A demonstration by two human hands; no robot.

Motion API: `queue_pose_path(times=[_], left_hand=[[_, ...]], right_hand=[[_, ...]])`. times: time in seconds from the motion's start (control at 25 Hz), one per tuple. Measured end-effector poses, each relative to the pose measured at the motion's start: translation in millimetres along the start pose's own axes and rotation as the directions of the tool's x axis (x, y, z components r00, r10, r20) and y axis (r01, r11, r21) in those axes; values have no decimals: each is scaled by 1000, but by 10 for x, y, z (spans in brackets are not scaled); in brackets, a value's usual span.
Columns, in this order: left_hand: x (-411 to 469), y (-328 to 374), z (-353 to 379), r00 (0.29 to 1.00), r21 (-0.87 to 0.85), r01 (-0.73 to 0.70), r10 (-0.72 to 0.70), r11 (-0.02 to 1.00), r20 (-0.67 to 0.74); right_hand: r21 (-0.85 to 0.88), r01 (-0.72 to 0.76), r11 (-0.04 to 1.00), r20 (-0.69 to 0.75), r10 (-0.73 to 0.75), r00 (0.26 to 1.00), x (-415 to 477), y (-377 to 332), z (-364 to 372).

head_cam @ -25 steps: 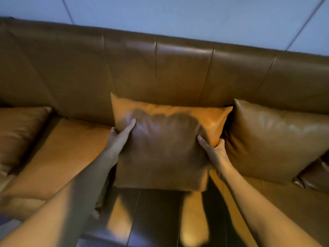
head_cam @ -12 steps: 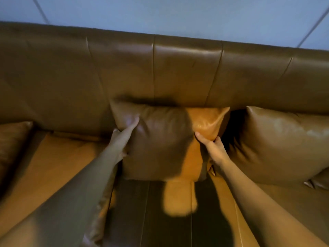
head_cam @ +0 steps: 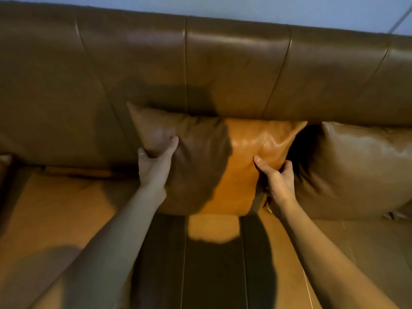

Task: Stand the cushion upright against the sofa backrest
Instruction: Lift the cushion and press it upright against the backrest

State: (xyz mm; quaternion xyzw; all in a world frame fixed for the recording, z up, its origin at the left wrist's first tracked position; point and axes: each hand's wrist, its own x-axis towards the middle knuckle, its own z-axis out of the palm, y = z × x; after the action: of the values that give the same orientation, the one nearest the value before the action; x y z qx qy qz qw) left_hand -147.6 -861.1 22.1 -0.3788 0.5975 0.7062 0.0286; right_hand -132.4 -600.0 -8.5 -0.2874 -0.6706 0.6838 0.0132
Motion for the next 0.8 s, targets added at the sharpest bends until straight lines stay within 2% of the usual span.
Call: queue_pose_path(times=[0.12,0.24,0.4,0.52,0.64,0.72,0.8], left_hand=[[94,-5,47,1000,23,24,-25,999,13],[209,29,57,997,64,57,-60,996,42],[211,57,15,999,147,19,-25,989,40],[94,63,-84,998,267,-33,20,963,53],[-175,81,-257,987,463,-150,107,873,119],[-410,143,-374,958,599,-273,155,753,242],[-678,255,-465,908,663,-402,184,632,376]], right_hand=[[20,-4,1000,10,4,1000,67,44,47],[-54,8,999,-7,-9,1000,102,17,100],[-231,-17,973,-40,8,999,73,-107,75],[-457,-36,889,-96,-9,995,-36,-210,76],[-646,56,761,-100,-157,982,-345,-323,105],[-725,159,670,0,-230,973,-588,-411,138],[-776,274,568,141,-268,953,-840,-562,179]])
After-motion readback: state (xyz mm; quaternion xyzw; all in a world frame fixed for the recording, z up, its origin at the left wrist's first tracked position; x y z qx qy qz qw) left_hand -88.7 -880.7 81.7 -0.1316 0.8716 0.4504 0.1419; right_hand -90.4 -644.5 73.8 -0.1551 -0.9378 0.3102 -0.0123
